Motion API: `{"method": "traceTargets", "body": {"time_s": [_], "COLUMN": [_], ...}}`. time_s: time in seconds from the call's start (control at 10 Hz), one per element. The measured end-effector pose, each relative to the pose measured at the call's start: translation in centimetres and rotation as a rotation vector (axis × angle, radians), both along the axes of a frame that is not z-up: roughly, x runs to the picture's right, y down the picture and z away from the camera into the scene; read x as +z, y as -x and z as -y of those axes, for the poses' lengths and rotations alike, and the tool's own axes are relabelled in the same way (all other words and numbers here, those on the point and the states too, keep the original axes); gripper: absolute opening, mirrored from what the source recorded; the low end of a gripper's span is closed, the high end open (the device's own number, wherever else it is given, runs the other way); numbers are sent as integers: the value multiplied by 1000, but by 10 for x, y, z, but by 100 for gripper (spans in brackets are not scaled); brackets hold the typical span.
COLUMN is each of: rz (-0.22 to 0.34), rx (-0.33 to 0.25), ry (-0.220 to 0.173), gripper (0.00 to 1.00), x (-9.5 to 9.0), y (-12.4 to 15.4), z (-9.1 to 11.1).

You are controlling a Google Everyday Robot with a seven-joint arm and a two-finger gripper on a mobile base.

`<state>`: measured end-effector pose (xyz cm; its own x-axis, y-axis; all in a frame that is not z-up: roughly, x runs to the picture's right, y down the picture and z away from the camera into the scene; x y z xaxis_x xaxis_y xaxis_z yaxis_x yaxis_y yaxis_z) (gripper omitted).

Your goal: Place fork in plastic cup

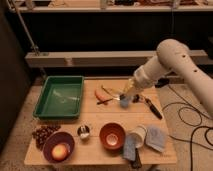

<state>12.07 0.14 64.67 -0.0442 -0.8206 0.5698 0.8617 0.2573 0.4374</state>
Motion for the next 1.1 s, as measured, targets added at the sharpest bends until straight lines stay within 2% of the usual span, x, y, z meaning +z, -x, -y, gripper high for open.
{"method": "traceTargets", "body": {"time_s": [0.3, 0.6, 0.7, 0.9, 1.1], "rz": [-86, -133, -164, -213, -217], "rx": [-1, 25, 39, 57, 59], "ry": [-15, -18, -18, -17, -17], "gripper": [0, 0, 0, 0, 0], "x": [-13, -30, -30, -23, -24], "y": [-28, -57, -68, -81, -83], "z": [34, 63, 72, 77, 77]}}
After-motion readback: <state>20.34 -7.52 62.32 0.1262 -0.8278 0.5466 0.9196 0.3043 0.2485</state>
